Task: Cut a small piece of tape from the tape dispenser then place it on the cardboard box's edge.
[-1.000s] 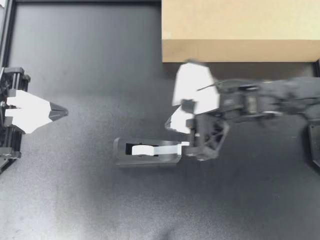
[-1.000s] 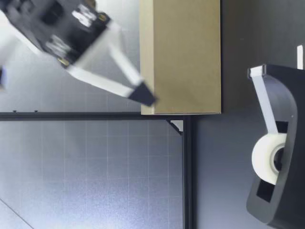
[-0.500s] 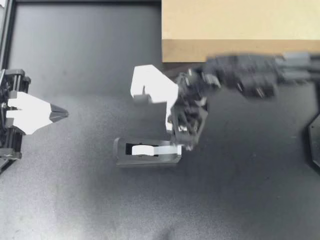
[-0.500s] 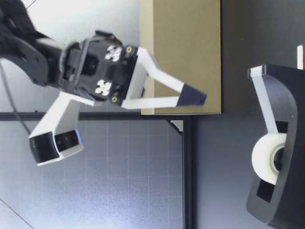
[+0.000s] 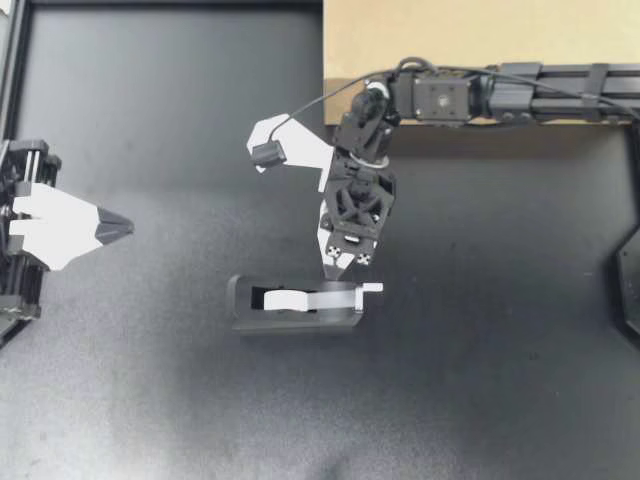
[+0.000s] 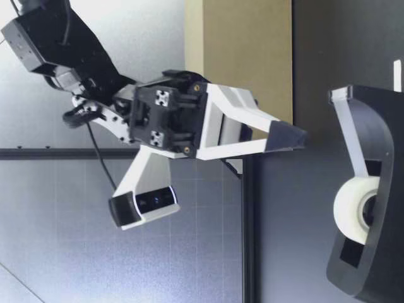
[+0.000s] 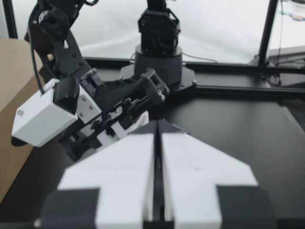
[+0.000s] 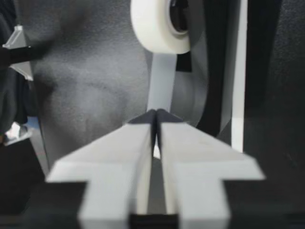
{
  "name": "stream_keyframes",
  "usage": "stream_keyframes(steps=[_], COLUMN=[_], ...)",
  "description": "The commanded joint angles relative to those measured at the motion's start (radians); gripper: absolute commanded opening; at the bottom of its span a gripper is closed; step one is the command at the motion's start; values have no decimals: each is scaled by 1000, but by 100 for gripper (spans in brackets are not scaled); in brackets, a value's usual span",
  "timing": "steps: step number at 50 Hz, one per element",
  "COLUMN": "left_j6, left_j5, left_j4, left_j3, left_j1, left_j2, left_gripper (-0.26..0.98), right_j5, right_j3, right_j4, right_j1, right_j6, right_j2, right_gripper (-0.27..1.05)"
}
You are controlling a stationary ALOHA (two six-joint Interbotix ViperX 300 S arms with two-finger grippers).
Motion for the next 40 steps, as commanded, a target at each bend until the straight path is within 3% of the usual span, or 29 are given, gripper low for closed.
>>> stream_keyframes(steps=[1, 6, 40], left_j6=[-2, 0, -2], left_j5=[-9, -9, -20], left_j4=[-2, -2, -2], left_j3=[-12, -12, -11], left_j1=[2, 2, 2], left_j2=[6, 6, 9], left_gripper=[-12, -12, -12], right_j5=[-2, 3, 67], right_j3=[-29, -31, -38], right_j4=[-2, 0, 6], right_j1=[-2, -2, 14], right_j6=[-2, -2, 20], right_j2=[-11, 0, 58], right_gripper=[26, 32, 33])
